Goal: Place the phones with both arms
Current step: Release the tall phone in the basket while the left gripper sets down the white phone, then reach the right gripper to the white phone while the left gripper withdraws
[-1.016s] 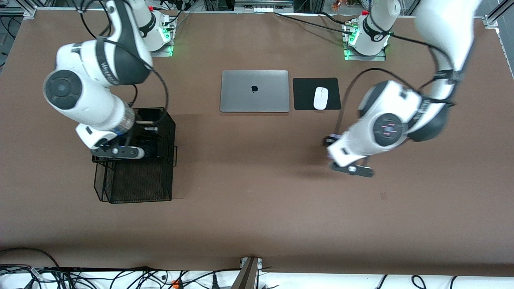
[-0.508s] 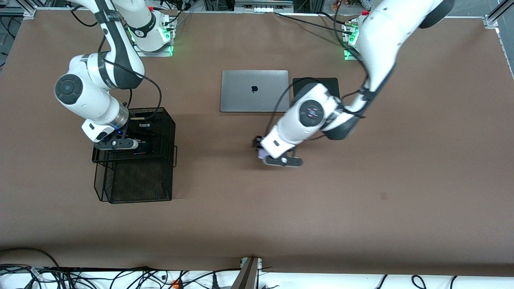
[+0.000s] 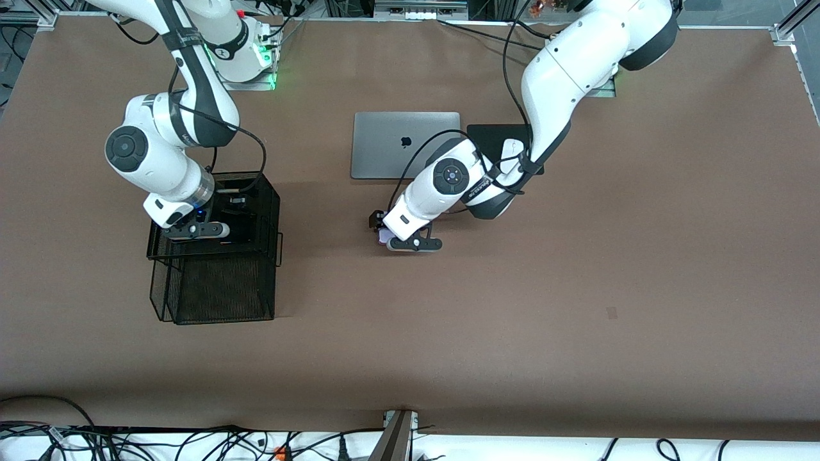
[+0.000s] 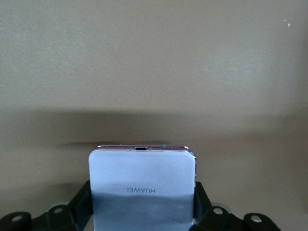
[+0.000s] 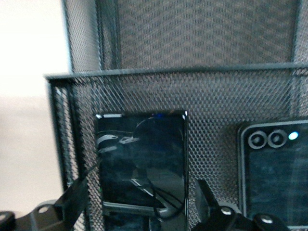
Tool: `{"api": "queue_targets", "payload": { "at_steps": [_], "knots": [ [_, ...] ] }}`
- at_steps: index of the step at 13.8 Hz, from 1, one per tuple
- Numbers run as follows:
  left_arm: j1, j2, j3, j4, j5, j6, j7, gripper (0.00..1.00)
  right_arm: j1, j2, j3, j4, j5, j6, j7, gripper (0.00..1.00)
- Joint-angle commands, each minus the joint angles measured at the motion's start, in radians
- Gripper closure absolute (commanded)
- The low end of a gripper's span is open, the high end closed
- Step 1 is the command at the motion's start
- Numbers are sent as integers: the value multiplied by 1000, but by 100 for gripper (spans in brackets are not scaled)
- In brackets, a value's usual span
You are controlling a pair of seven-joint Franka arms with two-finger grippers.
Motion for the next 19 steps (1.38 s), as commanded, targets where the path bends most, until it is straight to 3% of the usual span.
{"api": "queue_targets", "payload": {
  "at_steps": [1, 5, 7, 9, 14, 17, 19],
  "knots": [
    [-18, 5, 10, 37, -8, 1, 1, 0, -38, -18, 12, 135, -14, -185, -6, 0],
    [13, -56, 10, 27, -3, -33, -4, 0, -67, -27, 9, 326, -19, -426, 7, 0],
    [48, -117, 10, 30, -2, -155, -4, 0, -69, -35, 9, 361, -35, -462, 10, 0],
    [106, -211, 12, 36, 6, -366, 5, 0, -67, -30, 20, 374, -48, -464, 58, 0],
    [292, -410, 9, 37, 63, -785, 216, 0, -58, 29, 182, 377, -97, -358, 265, 0],
    [437, -501, 7, 34, 63, -895, 399, 0, -14, 133, 296, 432, -112, -300, 437, 0],
    [519, -556, 7, 40, 63, -930, 563, 0, 80, 233, 320, 533, -187, -295, 580, 0]
  ]
}}
